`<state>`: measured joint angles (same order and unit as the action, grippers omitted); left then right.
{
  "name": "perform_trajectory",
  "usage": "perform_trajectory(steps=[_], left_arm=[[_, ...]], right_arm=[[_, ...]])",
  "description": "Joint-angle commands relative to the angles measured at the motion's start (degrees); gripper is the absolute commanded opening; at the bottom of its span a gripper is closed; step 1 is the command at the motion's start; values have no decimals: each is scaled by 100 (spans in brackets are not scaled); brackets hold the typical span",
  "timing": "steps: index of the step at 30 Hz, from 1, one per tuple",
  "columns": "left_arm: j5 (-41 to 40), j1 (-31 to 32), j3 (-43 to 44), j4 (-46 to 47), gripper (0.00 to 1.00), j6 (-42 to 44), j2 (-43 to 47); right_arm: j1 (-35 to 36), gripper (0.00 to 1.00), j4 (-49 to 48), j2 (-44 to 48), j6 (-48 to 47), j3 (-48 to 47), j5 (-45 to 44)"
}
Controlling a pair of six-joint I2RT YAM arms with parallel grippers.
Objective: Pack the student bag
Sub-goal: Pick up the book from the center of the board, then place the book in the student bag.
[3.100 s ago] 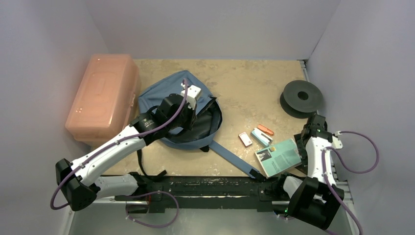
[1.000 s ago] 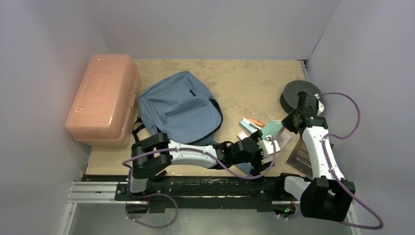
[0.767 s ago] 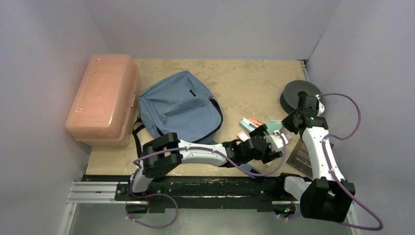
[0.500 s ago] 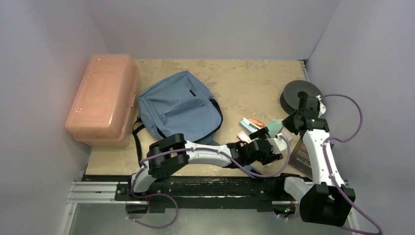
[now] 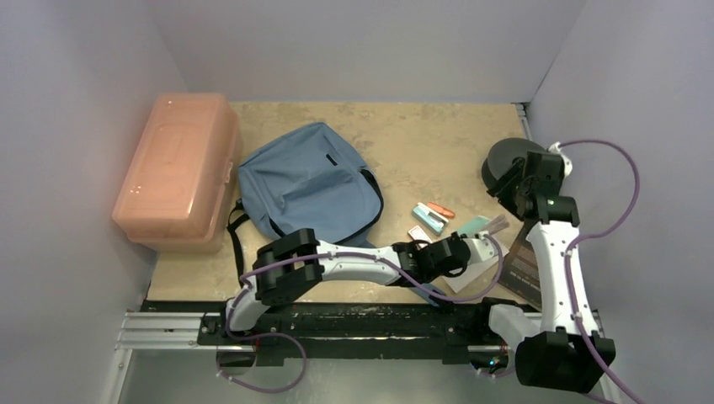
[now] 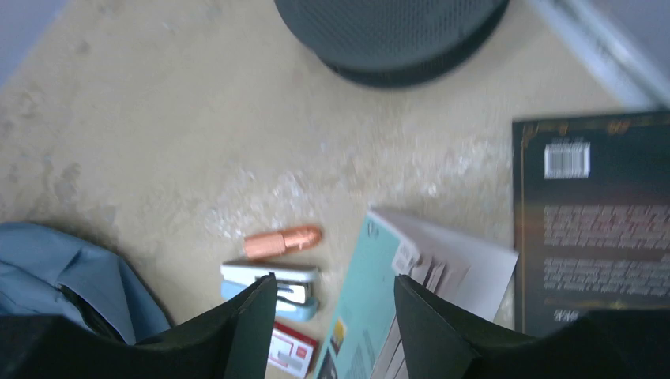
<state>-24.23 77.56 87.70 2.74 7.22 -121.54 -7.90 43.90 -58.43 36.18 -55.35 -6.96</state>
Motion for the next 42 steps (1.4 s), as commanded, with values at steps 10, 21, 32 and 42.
perform_trajectory(steps=[10, 21, 32, 42], left_arm=[[1068, -737, -275, -1390, 0, 178, 2800], [1720, -2062, -1488, -3060, 0, 1192, 5204], [178, -2131, -3489, -2711, 0, 1663, 5902], [325, -2052, -3586, -3114, 2, 792, 5295]], right_arm=[[17, 83, 92, -308, -684, -2499, 773], [23, 90, -1456, -1450, 91, -2008, 4089], [1632, 99, -3284, -3364, 67, -2020, 5060], [2211, 99, -3347, -4558, -69, -1680, 6090]])
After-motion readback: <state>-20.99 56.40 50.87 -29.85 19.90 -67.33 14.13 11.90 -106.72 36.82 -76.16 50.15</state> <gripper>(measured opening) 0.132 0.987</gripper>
